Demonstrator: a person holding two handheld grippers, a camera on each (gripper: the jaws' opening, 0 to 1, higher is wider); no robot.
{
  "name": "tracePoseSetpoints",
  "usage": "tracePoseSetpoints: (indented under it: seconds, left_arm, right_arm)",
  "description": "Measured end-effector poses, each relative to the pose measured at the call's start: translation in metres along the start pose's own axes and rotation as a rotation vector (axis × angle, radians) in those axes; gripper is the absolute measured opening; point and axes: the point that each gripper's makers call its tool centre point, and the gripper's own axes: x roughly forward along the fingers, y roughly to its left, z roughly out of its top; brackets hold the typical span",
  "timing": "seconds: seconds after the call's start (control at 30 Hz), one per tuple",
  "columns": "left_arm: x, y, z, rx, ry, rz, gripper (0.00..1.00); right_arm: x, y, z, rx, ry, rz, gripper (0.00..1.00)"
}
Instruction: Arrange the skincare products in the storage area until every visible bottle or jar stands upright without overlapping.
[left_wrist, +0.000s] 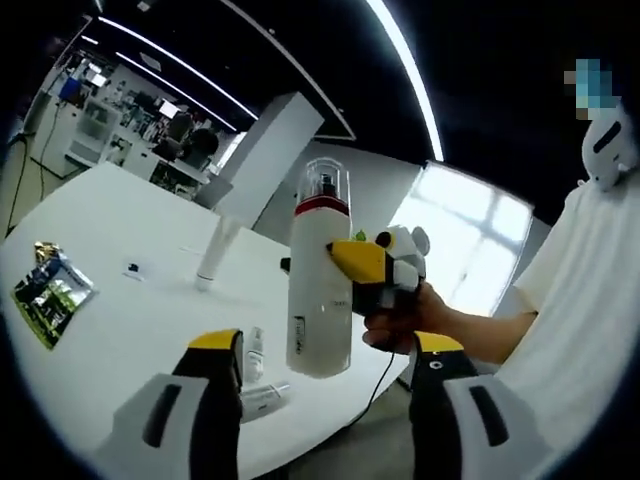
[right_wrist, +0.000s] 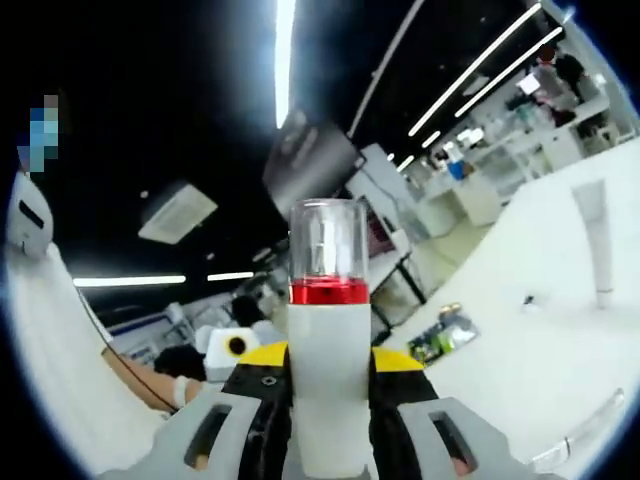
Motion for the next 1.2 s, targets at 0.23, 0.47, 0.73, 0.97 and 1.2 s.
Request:
tracePoseSetpoints:
  seconds: [0.23, 0.47, 0.73, 0.97, 1.2]
  left_arm:
    - [0.001, -0.009, -0.004, -0.052, 0.023, -0.051, 0.54]
    - [0.0, -0.014, -0.003, -0.072, 0.02, -0.089, 0.4]
    - [0.003, -0.018, -0.014, -0.075, 0.083, -0.089, 0.32]
    - [0.002, -0.015, -0.019, 0.014, 0.113, -0.041, 0.31]
    - [-0.001, -0.005, -0.019, 0.064, 0.122, 0.024, 0.31]
  right_arm:
    - [0.016, 0.024, -0.021, 0.07, 0.057, 0.087, 0.23]
    - [0.019, 0.047, -0.034, 0.137, 0.118, 0.197, 0.23]
    - [0.019, 0.044, -0.043, 0.119, 0.158, 0.196, 0.24]
    - [0.019, 0.047, -0.048, 0.058, 0.178, 0.201, 0.25]
    - [0.027, 0.044, -0.048, 0.018, 0.182, 0.14, 0.27]
